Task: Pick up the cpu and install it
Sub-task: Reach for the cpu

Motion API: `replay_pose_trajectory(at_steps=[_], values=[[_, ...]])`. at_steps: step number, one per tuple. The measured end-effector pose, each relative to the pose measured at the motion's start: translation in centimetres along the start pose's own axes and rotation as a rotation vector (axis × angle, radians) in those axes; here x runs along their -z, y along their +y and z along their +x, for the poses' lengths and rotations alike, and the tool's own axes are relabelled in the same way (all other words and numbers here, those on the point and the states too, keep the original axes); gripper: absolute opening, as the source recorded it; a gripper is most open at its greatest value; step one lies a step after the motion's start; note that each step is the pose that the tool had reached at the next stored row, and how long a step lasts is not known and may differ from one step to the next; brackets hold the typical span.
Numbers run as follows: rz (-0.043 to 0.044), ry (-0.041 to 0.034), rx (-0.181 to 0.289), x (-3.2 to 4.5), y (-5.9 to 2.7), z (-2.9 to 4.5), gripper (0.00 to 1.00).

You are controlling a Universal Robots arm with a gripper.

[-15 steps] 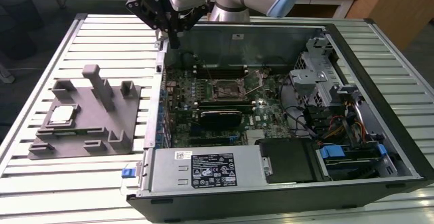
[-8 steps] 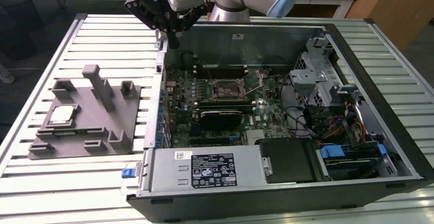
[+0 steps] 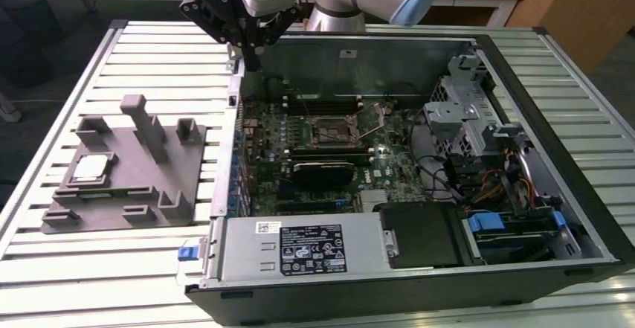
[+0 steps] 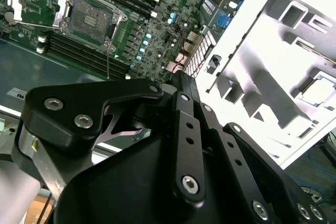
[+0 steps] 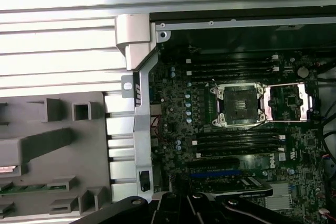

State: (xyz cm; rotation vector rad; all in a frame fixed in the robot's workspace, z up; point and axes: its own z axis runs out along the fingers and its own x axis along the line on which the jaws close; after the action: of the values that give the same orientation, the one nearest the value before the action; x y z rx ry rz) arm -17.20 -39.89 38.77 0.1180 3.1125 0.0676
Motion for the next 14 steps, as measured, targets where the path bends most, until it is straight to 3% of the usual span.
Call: replay_pose_trajectory(at_steps=[14], values=[[0.0000, -0.0001, 0.000, -0.01, -0.03, 0.40, 0.11]])
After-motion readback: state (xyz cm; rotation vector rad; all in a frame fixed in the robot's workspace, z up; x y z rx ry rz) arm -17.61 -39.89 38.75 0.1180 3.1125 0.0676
